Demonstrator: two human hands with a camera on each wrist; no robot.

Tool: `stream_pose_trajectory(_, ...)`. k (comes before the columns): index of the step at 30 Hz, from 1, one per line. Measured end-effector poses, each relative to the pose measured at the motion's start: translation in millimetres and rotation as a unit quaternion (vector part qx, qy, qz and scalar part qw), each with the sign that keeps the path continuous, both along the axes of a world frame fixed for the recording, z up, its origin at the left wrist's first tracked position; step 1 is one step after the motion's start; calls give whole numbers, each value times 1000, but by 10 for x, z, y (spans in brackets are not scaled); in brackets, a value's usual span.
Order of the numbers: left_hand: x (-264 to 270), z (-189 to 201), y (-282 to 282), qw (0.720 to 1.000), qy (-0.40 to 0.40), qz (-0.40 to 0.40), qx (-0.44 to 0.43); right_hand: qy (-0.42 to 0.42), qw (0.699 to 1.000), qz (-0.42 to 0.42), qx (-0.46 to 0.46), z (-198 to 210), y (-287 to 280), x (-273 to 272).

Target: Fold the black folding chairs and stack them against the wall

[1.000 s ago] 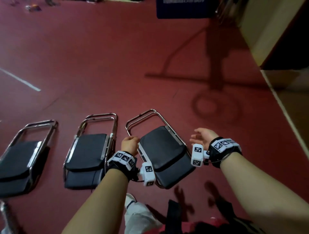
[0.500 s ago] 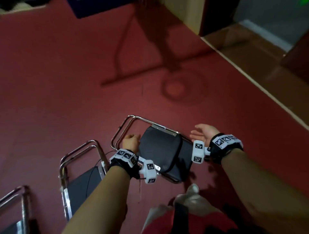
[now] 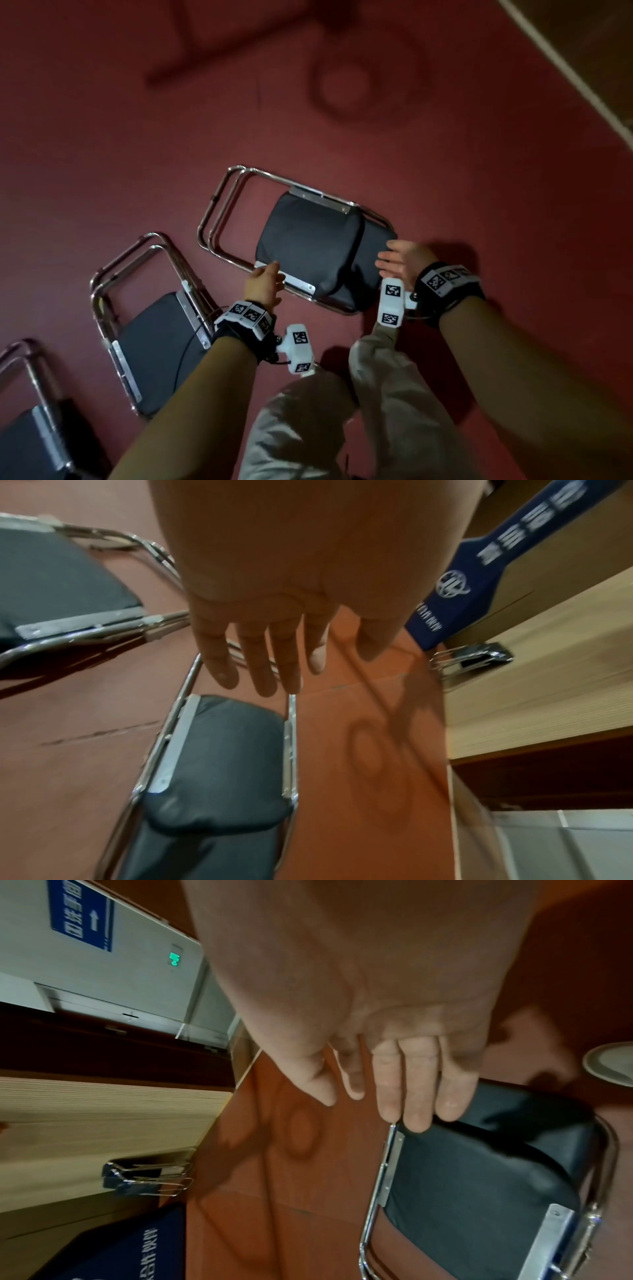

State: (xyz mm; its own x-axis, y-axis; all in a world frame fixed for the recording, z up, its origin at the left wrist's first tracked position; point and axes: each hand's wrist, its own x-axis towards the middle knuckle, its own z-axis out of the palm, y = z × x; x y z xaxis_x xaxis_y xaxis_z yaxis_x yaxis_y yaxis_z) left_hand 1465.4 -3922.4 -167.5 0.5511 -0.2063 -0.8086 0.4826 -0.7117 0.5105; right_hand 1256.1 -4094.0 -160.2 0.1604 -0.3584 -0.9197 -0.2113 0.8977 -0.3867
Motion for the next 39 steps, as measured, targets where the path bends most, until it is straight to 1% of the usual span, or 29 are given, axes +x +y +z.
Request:
stream_pose_trajectory(2,-49,-323,17,1000,13,-7,13,3,1000,3,14,-281,46,15)
stream_pose_trajectory(4,-74,-745,52,999,20,-23,33,8,1000,-2,25,-644,93,52)
stream_pose_trajectory(6,-94,-1207,140,997,41,-34,48,7,999,13,30,-1030,136,95)
stream_pose_trajectory(9,-91,-1969,315,994,57,-48,73,-4,998,54,44,-1728,268,179)
stream_pose_trajectory(13,-62,-2996,628,990,58,-59,115,12,997,55,45,-2667,593,272)
stream_pose_trajectory(15,-62,-3429,710,989,58,-69,113,8,998,45,43,-3122,768,291)
stream_pose_trajectory(17,-36,-3814,713,991,63,-61,98,1,999,39,30,-3512,829,343)
stream_pose_trajectory(19,5,-4231,733,992,54,-57,101,-11,998,58,28,-3901,847,418)
stream_pose_trajectory(21,58,-4632,756,992,51,-26,113,-19,997,63,28,-4215,880,466)
stream_pose_trajectory(23,69,-4873,749,991,55,-2,125,-38,998,44,22,-4549,922,496)
stream_pose_trajectory(25,57,-5089,740,989,106,16,99,-41,999,26,22,-4808,976,521)
stream_pose_trajectory(27,29,-5260,748,985,150,55,68,-24,999,4,22,-4974,1053,518)
stream_pose_trajectory(30,-14,-5445,772,986,157,53,28,-17,1000,-3,5,-5129,1164,553)
stream_pose_trajectory(32,-8,-5632,827,985,161,38,46,0,1000,-4,-12,-5157,1235,573)
stream_pose_trajectory(33,-23,-5636,838,984,170,45,36,1,1000,-5,-21,-5160,1277,569)
stream_pose_trajectory(35,-74,-5610,888,971,230,65,-6,-19,1000,-5,-22,-5175,1371,520)
stream_pose_trajectory(36,-97,-5607,906,962,263,76,-24,-13,1000,-8,-20,-5189,1420,484)
stream_pose_trajectory(37,-142,-5600,927,951,297,79,-35,9,1000,-17,-23,-5231,1470,419)
stream_pose_trajectory(39,-225,-5583,944,932,353,57,-62,53,997,-59,-20,-5335,1585,253)
